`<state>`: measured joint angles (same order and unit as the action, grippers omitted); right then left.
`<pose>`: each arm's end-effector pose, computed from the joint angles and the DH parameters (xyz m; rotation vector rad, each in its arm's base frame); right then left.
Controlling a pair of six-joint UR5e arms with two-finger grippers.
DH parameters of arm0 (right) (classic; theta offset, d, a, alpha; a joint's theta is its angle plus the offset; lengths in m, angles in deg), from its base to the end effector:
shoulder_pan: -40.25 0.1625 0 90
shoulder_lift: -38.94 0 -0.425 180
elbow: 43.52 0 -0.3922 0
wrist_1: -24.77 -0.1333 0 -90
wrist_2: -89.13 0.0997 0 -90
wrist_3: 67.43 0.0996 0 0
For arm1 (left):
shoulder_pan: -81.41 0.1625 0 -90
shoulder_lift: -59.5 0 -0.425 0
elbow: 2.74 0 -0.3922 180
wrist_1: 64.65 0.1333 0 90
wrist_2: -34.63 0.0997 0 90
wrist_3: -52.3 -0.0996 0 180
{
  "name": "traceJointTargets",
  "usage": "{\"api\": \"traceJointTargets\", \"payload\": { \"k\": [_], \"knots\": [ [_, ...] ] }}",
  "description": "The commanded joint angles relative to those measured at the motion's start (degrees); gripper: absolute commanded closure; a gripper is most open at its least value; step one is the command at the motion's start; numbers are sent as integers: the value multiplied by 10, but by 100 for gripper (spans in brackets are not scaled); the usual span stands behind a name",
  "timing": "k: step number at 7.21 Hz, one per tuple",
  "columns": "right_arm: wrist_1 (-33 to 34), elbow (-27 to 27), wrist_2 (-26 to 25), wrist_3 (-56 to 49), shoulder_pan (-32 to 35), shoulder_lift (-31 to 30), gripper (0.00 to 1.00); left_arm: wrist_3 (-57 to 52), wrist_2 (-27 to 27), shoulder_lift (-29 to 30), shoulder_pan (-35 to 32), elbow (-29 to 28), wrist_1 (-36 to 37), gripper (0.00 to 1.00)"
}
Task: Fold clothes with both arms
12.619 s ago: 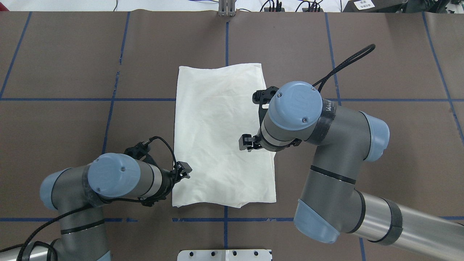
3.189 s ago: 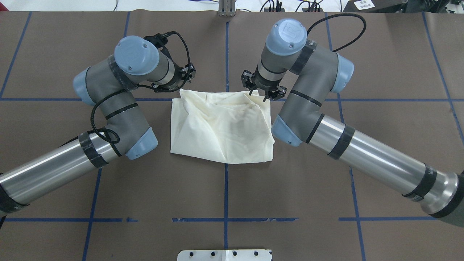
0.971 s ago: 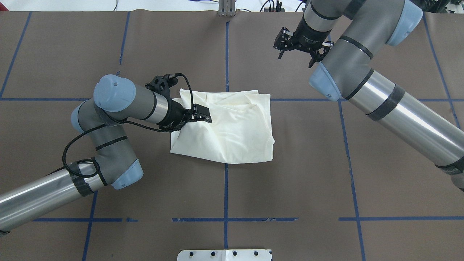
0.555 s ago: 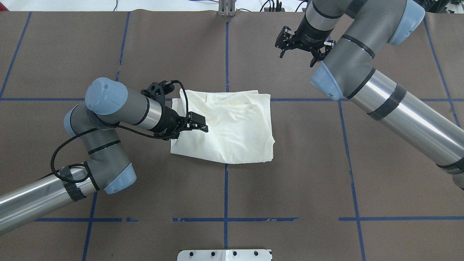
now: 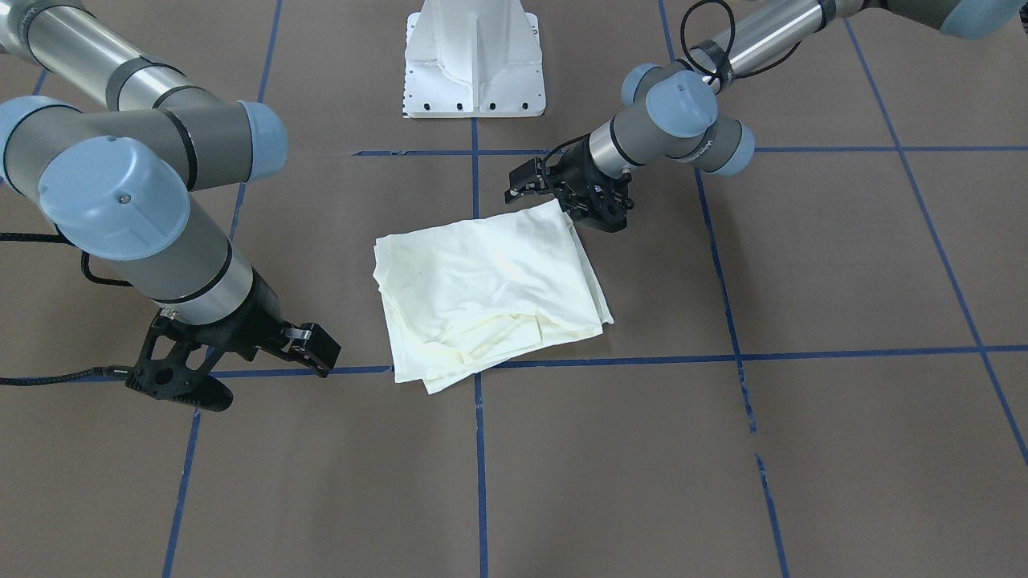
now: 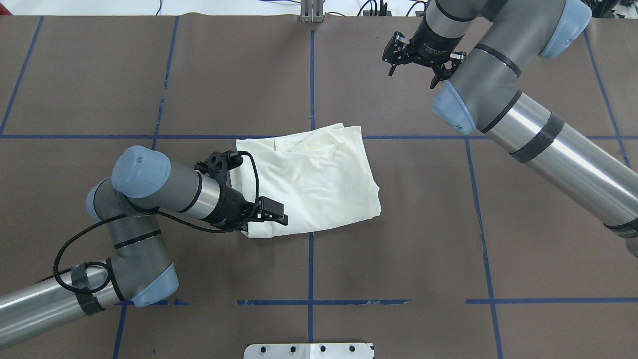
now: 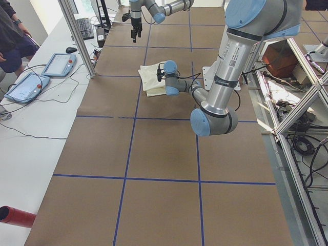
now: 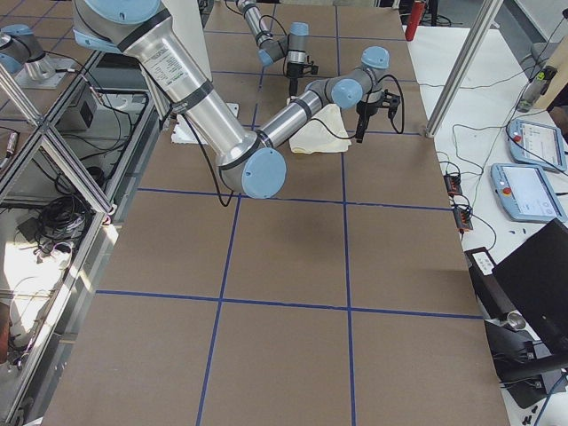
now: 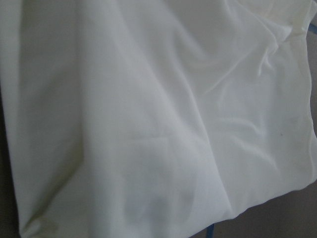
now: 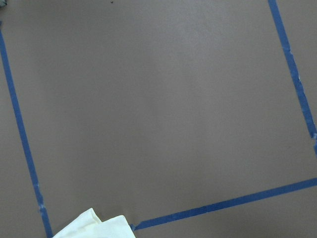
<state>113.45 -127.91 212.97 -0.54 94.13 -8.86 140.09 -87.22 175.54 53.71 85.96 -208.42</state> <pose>-0.3674 -0.6355 0.2476 -0.0456 -0.8587 0.3084 0.5340 -0.3716 0.2994 -0.1048 1.3969 0.0110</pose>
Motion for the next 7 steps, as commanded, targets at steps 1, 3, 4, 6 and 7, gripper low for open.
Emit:
{"api": "traceJointTargets", "payload": {
  "k": [1, 3, 4, 6, 7],
  "knots": [
    [0, -15, 0, 0, 1, -11, 0, 3, 6, -3, 36, 10, -7, 0],
    [-1, -15, -1, -2, 2, -11, 0, 3, 6, -44, 48, 54, -8, 0],
    [-1, -15, 0, -13, 4, -11, 0, 0, 0, -94, 48, 107, -7, 0],
    [-1, -43, 0, -23, 7, -32, 0, -2, 0, -149, 21, 167, -3, 0],
    [-2, -68, -4, -40, 13, -63, 0, -4, 0, -177, -48, 192, -2, 0]
  ]
}}
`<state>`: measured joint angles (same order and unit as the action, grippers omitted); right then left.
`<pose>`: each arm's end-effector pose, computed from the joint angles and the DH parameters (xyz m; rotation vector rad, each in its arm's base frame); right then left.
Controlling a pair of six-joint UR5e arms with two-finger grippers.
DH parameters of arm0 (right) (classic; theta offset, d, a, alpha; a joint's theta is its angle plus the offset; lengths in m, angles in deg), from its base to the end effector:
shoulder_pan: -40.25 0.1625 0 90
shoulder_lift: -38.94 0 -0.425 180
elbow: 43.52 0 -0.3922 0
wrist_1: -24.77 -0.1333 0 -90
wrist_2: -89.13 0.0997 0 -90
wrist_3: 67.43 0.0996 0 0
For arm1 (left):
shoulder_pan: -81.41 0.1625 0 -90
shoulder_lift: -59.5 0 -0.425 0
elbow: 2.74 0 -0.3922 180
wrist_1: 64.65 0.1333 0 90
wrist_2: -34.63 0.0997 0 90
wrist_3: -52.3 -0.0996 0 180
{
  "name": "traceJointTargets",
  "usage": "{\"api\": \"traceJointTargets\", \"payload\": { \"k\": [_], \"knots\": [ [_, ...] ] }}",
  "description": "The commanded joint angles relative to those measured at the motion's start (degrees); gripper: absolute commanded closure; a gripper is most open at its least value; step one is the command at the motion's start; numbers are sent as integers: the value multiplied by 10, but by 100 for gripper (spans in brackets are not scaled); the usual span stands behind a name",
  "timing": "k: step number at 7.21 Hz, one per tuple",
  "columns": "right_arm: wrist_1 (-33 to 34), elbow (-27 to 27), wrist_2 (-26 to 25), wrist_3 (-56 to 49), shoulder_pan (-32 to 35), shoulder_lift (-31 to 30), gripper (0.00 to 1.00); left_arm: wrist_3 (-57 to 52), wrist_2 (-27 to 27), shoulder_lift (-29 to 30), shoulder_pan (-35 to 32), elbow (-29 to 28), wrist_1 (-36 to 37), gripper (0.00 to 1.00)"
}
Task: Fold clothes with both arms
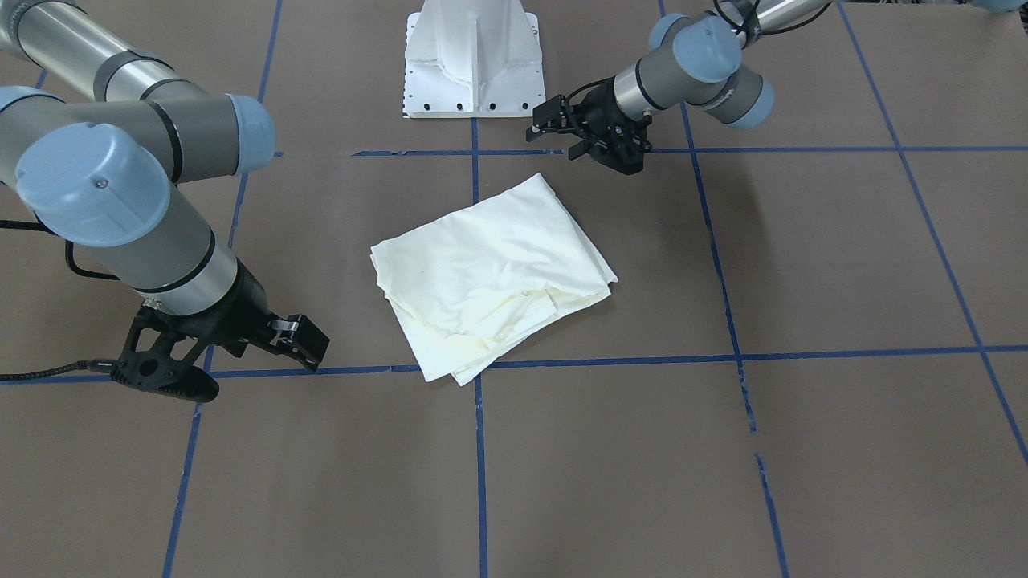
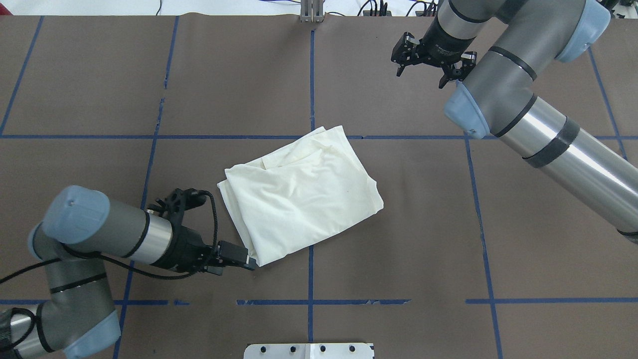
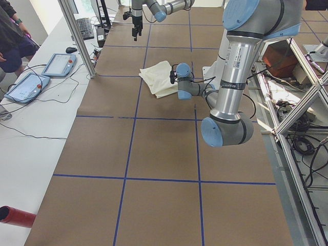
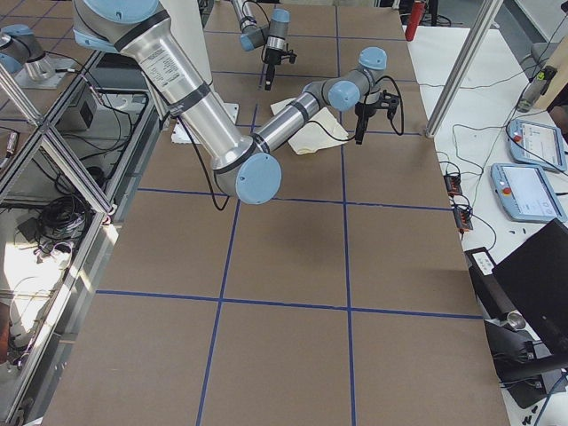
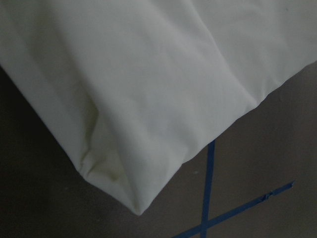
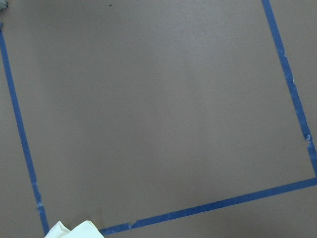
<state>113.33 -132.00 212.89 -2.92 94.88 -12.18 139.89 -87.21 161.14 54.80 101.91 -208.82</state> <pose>-0.3463 -0.6225 0.2574 -0.0105 -0.8689 0.2769 0.4443 -0.3129 0.3208 -0.1028 1.4260 0.0421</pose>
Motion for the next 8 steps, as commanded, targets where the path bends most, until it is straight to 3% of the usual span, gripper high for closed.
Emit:
{"api": "traceJointTargets", "payload": {
  "k": [1, 2, 5, 6, 8],
  "knots": [
    [0, -50, 3, -33, 30, -47, 0, -4, -2, -56, -144, 38, 2, 0],
    [0, -81, 3, -37, 30, -80, 0, -34, 2, -57, -184, 37, 7, 0],
    [1, -77, -6, -78, 26, -106, 0, -205, 1, -54, -289, -2, 114, 0],
    [2, -73, 1, -150, 58, -134, 0, -318, 1, -52, -365, -8, 188, 0],
    [50, -78, 3, -307, 113, -170, 0, -592, 8, 4, -508, -84, 329, 0]
  ]
}}
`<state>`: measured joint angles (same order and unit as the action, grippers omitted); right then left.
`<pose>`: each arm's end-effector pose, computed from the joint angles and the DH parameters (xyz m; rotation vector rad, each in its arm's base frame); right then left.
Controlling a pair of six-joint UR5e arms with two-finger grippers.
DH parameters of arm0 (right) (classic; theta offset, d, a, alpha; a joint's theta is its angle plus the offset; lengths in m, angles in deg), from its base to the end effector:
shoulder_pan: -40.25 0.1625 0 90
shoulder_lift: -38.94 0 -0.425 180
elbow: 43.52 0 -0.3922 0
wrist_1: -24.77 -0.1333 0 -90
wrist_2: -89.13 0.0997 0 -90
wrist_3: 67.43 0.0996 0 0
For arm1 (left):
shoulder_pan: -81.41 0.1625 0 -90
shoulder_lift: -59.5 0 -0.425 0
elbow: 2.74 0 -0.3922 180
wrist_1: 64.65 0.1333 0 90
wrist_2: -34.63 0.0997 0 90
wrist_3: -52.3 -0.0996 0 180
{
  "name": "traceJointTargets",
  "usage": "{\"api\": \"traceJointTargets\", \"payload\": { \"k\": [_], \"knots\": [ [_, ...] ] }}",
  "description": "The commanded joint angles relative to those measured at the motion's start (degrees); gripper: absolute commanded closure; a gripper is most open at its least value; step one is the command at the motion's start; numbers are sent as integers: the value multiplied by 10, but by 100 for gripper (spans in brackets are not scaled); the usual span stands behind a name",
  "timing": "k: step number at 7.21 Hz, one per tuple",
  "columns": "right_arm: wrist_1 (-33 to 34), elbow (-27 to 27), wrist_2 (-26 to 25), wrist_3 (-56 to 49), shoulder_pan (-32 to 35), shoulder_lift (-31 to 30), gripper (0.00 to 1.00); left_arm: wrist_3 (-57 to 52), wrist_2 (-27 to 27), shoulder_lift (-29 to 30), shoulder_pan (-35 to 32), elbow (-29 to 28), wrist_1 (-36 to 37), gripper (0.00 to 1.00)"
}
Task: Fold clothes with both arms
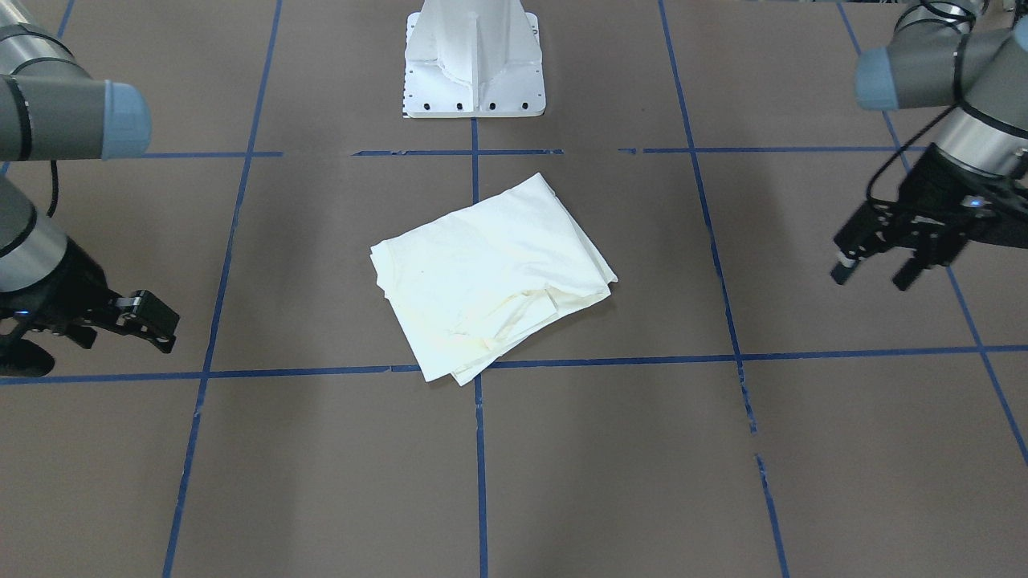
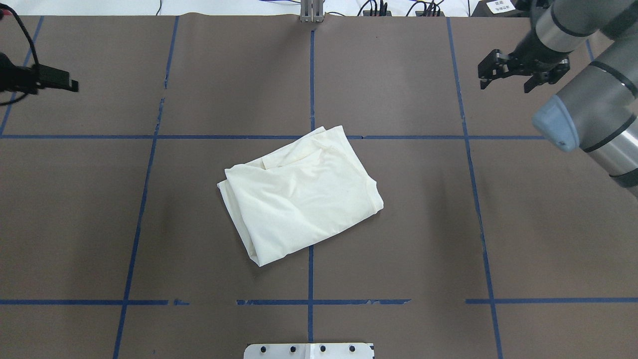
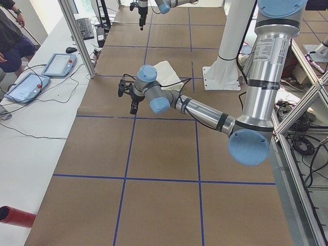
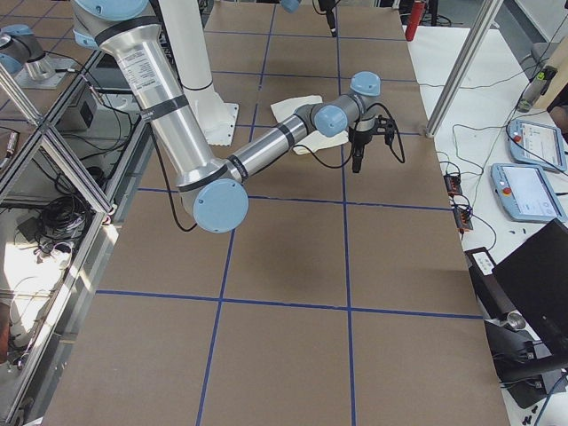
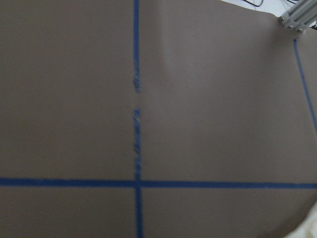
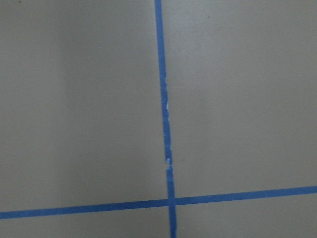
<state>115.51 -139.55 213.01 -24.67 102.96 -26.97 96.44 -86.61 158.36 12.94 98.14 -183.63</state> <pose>-0.2244 -0.6046 0.3768 0.0756 -0.7587 0.1052 0.1312 -0.5550 0.4312 0.4181 0.8778 -0.1314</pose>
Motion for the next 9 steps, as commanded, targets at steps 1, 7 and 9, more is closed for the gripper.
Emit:
{"api": "traceJointTargets", "payload": {
  "k": [1, 7, 9],
  "knots": [
    [29, -6, 15, -144, 56, -48, 0, -235, 1, 34, -132, -81, 97, 0],
    [22, -15, 114, -358, 184, -194, 0, -514, -77, -78, -175, -24, 193, 0],
    [22, -11, 109, -357, 188, -209, 0, -509, -65, -113, -177, -43, 175, 0]
  ]
}}
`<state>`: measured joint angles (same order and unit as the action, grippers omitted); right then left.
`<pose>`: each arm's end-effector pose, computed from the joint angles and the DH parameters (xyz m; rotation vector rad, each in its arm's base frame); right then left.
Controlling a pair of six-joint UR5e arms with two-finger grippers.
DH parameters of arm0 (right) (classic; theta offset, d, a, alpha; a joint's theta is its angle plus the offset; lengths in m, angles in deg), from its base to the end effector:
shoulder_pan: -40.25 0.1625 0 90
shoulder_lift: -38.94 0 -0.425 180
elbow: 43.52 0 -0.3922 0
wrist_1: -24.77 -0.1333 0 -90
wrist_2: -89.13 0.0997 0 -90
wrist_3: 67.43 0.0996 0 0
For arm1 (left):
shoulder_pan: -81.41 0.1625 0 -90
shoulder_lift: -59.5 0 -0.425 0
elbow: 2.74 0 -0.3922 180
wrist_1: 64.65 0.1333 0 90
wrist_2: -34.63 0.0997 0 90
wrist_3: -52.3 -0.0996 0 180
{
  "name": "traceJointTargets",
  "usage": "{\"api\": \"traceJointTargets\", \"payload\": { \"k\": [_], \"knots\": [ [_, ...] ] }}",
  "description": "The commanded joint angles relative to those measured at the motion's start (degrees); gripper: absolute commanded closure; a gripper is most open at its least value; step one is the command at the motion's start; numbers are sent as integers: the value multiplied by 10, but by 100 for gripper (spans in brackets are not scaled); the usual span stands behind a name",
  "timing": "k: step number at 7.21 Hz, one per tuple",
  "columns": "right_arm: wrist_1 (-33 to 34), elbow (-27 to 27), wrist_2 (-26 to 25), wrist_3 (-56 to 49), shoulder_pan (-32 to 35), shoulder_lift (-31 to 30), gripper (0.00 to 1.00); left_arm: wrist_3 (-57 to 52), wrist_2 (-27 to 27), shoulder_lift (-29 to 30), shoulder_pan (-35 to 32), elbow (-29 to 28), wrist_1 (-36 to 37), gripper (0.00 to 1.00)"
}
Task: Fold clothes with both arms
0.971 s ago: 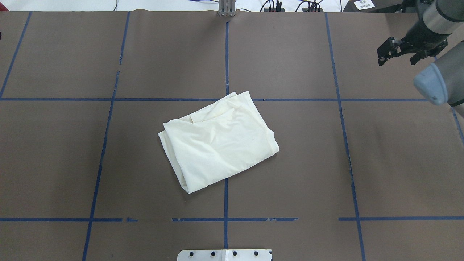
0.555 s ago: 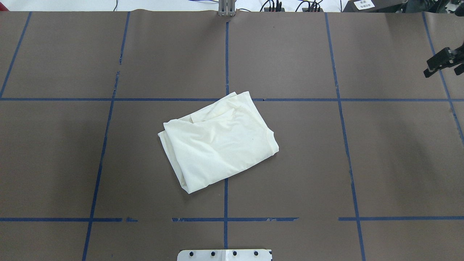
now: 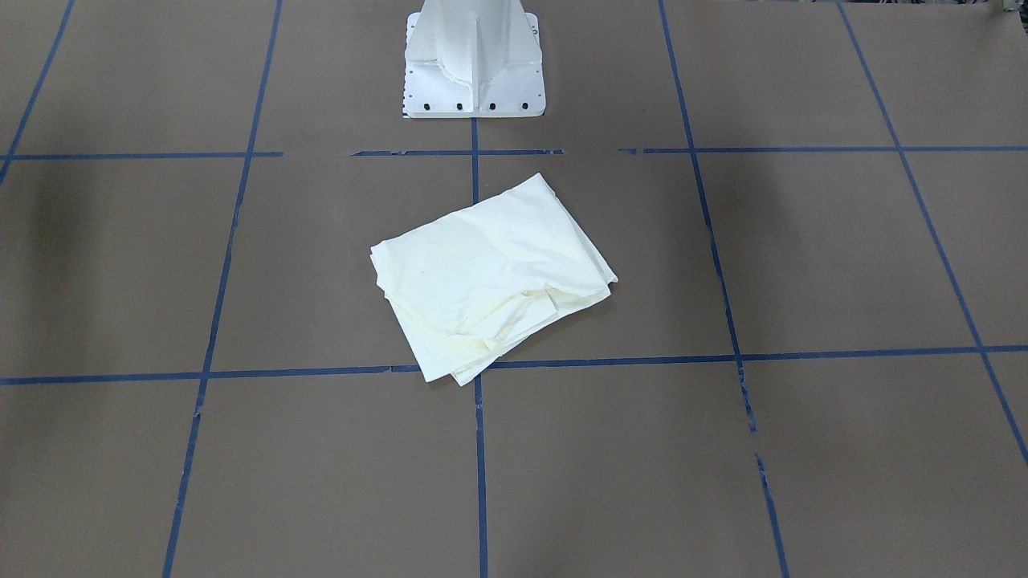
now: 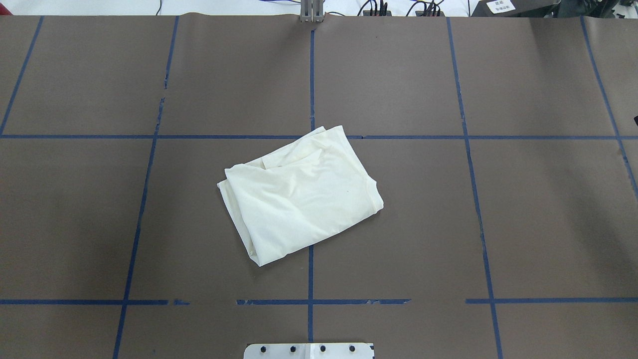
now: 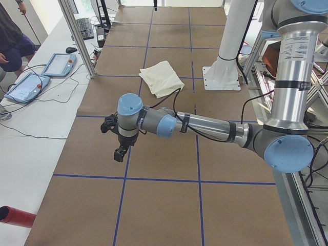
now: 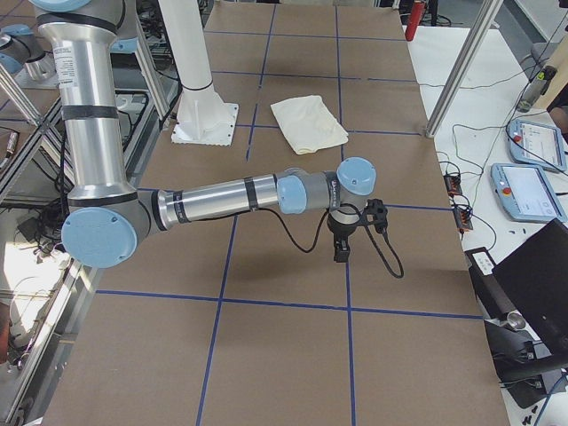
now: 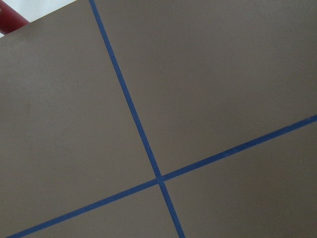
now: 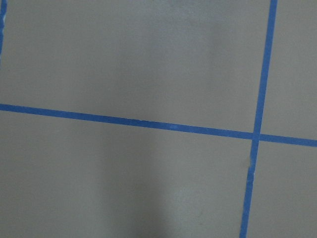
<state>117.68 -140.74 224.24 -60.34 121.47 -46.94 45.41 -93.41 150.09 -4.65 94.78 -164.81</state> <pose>-0.0180 -0.5274 0.5642 0.0296 -0.7977 -0.0858 -0.0366 -0.5157 0.5754 0.3249 0.6521 0.2864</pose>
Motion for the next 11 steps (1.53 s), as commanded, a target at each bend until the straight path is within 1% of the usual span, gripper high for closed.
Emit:
{"api": "traceJointTargets", "payload": {
  "k": [1, 2, 3, 5, 6, 8, 11],
  "knots": [
    [0, 2, -1, 0, 6, -20, 0, 4, 2, -31, -2, -10, -3, 0],
    [2, 2, 8, 2, 18, -23, 0, 2, 2, -29, -2, -6, 47, 0],
    [2, 2, 16, 2, 24, -29, 0, 0, 1, -31, -2, -9, 69, 0],
    [3, 3, 38, -1, 50, -38, 0, -4, -3, -40, -2, -11, 70, 0],
    [3, 3, 50, -2, 64, -52, 0, -4, -16, -39, -2, -13, 69, 0],
    [2, 4, 50, -47, 79, -75, 0, -4, -18, -39, -2, -11, 69, 0],
    [1, 2, 50, -45, 84, -77, 0, -4, -18, -39, -2, -10, 69, 0]
  ]
}}
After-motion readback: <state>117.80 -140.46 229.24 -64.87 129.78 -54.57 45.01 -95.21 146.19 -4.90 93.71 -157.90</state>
